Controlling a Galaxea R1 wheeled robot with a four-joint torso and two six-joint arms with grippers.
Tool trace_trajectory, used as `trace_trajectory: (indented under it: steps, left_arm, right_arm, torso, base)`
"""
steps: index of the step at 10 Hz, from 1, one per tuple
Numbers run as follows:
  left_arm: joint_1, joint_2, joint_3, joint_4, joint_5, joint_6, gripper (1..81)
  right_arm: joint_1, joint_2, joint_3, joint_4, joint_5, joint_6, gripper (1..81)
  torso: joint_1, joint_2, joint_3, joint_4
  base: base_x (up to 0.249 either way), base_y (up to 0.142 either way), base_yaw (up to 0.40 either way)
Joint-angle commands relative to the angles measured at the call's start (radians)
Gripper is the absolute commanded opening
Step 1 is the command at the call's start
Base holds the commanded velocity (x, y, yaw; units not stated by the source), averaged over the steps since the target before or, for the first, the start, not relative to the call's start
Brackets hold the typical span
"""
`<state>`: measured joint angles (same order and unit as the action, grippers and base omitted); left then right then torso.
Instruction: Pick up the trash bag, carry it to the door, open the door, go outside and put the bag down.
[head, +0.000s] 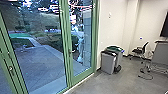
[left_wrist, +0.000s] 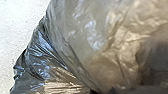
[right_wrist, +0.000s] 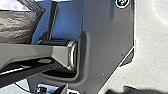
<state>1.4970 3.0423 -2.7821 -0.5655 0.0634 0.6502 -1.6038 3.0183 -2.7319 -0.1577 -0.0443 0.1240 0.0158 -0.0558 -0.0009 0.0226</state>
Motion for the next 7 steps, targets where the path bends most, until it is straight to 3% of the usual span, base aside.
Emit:
trace_trajectory:
  steps: [1,7]
  left_arm:
    - [-0.057,0.003,0.001,-0.008,0.07,0.002,1.0]
    - [-0.056,0.009,0.001,-0.008,0.07,0.002,1.0]
  right_arm:
    - [0.046,0.0,-0.001,-0.002,-0.051,-0.001,81.1]
    - [0.044,0.0,-0.005,-0.003,-0.051,-0.001,81.1]
  torso:
    - [0.0,0.0,0.0,0.0]
    - [0.0,0.0,0.0,0.0]
  base:
    - [0.161,0.0,0.0]
    - [0.161,0.0,0.0]
